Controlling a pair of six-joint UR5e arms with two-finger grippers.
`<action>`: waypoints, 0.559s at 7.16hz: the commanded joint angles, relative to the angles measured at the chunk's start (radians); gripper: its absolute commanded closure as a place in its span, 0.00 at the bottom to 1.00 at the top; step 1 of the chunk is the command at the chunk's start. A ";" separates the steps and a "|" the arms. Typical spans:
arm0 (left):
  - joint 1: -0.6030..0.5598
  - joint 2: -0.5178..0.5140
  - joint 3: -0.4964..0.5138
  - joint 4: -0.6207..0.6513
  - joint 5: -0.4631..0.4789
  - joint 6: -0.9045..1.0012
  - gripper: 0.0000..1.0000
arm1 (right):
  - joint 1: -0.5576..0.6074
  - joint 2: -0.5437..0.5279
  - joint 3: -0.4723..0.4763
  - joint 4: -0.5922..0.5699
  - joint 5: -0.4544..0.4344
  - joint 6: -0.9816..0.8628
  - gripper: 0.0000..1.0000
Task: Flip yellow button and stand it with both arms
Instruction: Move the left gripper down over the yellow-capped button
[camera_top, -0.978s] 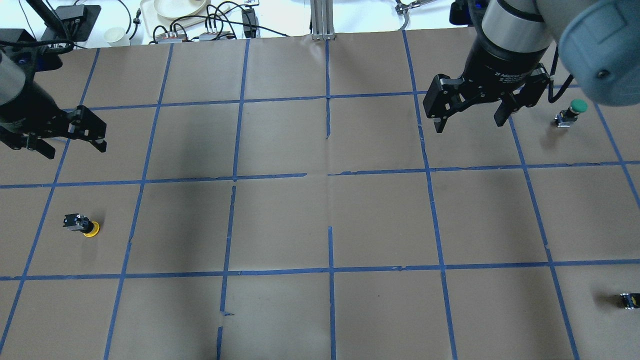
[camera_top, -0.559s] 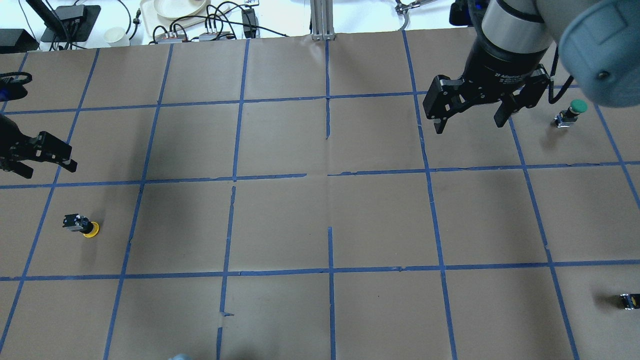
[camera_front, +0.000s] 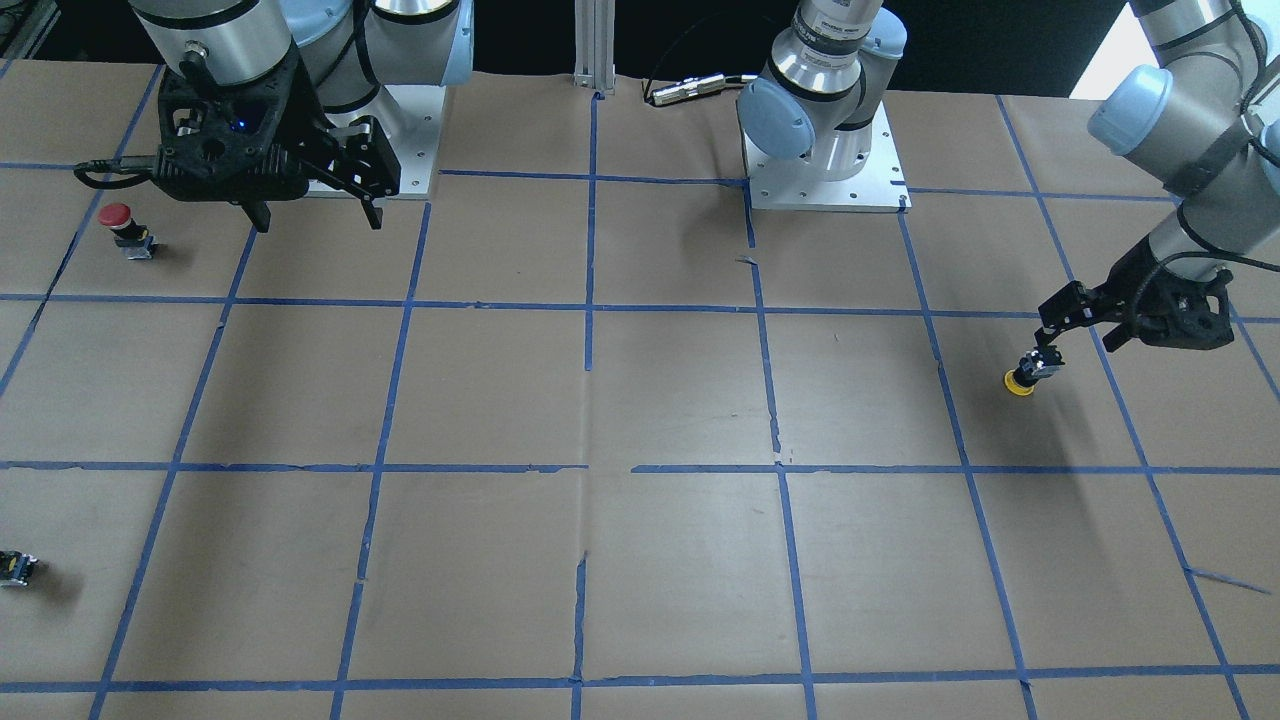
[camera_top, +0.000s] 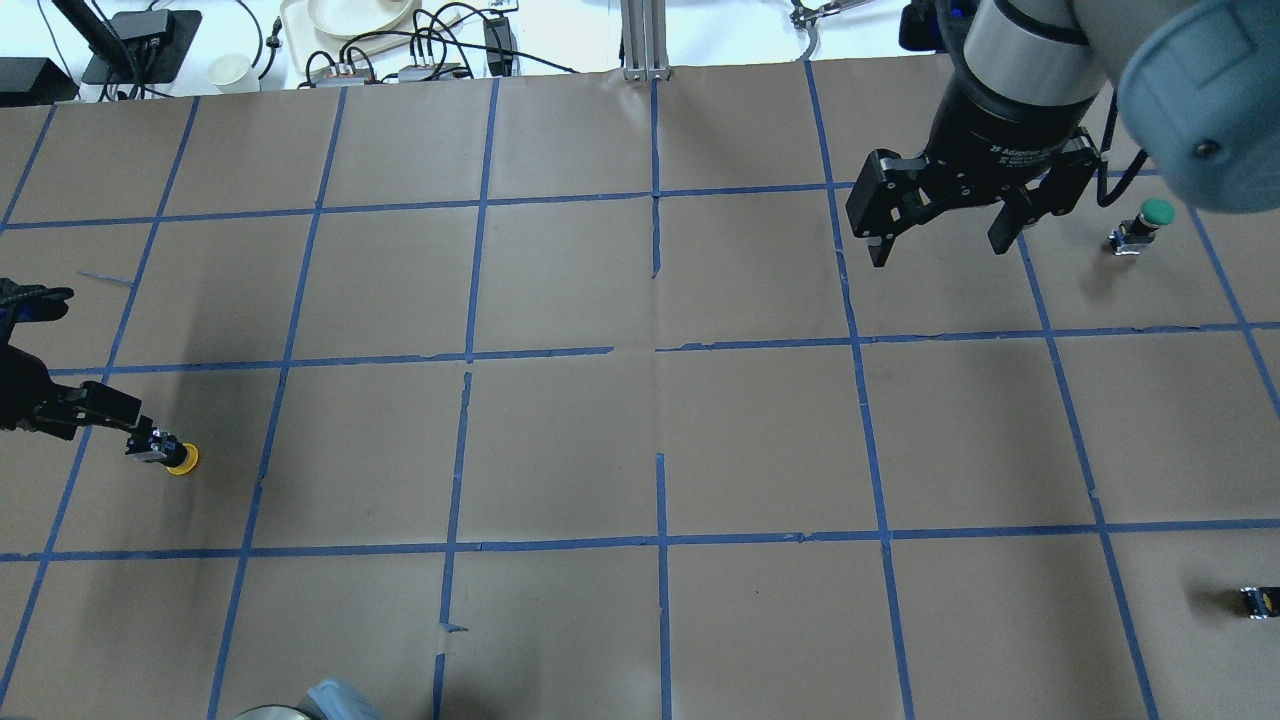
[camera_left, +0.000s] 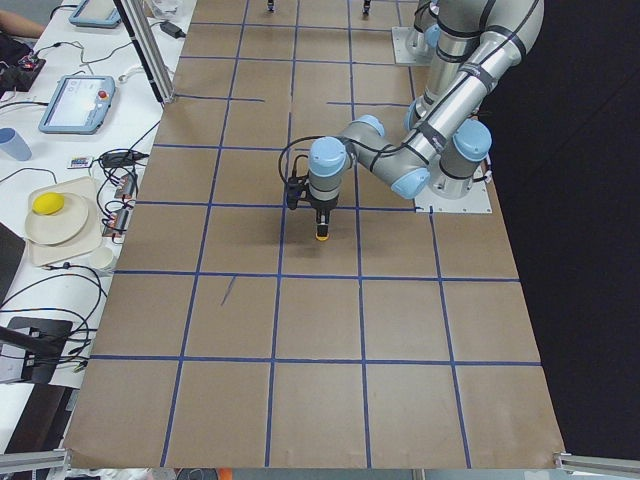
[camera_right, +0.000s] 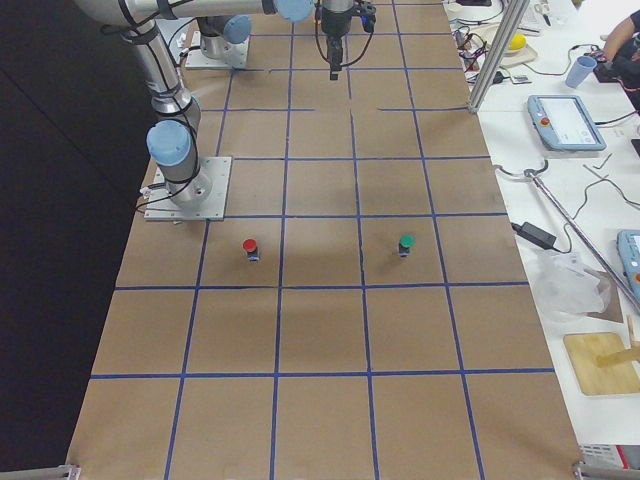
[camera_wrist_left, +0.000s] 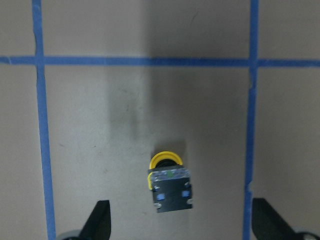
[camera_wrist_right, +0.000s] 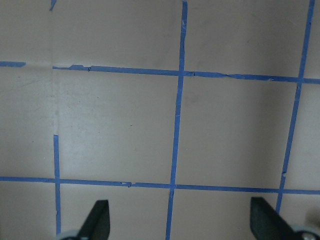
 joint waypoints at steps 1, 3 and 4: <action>-0.031 -0.025 -0.029 0.037 -0.079 -0.049 0.01 | 0.000 0.000 0.000 0.000 0.000 0.000 0.00; -0.048 -0.063 -0.027 0.055 -0.072 -0.051 0.03 | 0.000 0.000 0.000 0.000 0.000 0.000 0.00; -0.046 -0.086 -0.023 0.099 -0.065 -0.051 0.06 | 0.000 0.000 0.000 0.000 0.000 0.000 0.00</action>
